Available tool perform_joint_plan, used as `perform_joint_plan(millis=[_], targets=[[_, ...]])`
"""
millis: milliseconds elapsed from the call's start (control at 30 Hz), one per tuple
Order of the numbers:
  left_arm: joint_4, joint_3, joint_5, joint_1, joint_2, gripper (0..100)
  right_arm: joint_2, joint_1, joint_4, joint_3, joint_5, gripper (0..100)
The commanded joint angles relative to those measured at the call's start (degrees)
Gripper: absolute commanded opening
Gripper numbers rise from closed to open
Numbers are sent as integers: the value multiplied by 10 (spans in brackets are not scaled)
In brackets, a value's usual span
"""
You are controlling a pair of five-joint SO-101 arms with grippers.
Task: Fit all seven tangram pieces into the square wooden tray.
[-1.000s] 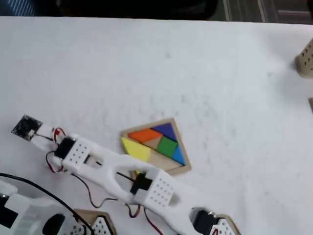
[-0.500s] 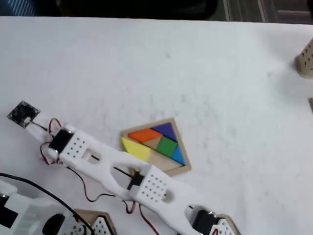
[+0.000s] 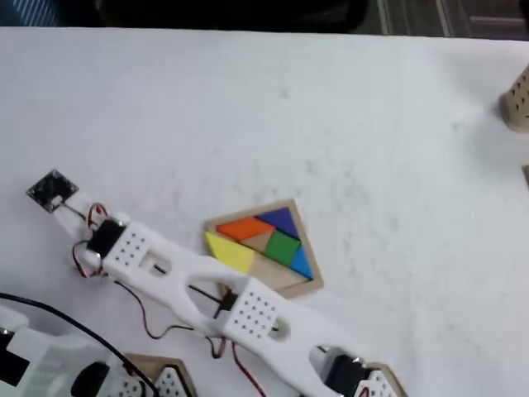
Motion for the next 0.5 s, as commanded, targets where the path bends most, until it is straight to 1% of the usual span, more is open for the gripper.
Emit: perform_joint_plan(millis=[0, 167, 300, 467], targets=[[-14, -33, 2, 7, -3, 20, -8, 10, -2, -24, -2, 307], [-18, -33, -18, 6, -3, 20, -9, 36, 31, -24, -2, 195], [-18, -33, -21, 5, -5, 20, -11, 70, 57, -24, -2, 188], [-15, -32, -21, 7, -5, 20, -14, 77, 83, -24, -4, 187]])
